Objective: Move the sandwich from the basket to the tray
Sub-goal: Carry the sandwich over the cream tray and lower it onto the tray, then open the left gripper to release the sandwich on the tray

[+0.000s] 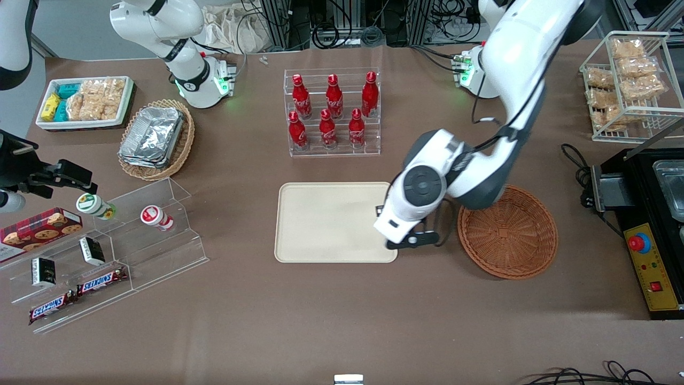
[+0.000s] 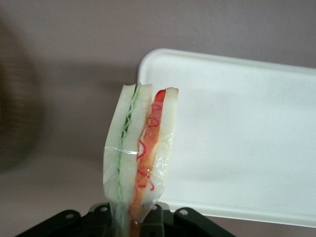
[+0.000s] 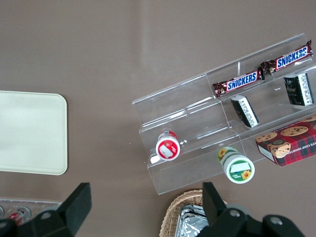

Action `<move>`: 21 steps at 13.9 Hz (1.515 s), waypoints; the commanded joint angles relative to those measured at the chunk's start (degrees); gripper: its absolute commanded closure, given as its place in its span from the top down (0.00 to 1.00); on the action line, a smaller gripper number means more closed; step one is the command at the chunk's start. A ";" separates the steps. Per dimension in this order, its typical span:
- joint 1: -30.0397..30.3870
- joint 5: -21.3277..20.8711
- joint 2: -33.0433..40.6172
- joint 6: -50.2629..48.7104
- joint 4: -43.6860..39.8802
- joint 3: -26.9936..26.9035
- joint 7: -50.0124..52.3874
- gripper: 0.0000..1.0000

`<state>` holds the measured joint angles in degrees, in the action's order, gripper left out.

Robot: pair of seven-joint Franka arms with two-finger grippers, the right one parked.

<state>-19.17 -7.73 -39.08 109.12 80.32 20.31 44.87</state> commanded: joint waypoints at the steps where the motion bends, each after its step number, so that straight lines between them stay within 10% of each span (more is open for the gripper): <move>1: -2.35 -1.76 -1.96 -0.05 -1.12 -0.36 0.39 0.00; 8: -4.03 -5.72 -6.98 6.55 -1.04 -0.45 0.57 0.06; 12: -3.68 -5.81 -6.89 6.55 -1.21 -0.45 0.57 1.00; 21: -0.61 -5.19 0.20 2.26 -1.74 -0.89 0.66 1.00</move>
<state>-21.82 -12.41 -43.85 115.00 77.66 19.57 45.14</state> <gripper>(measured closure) 0.000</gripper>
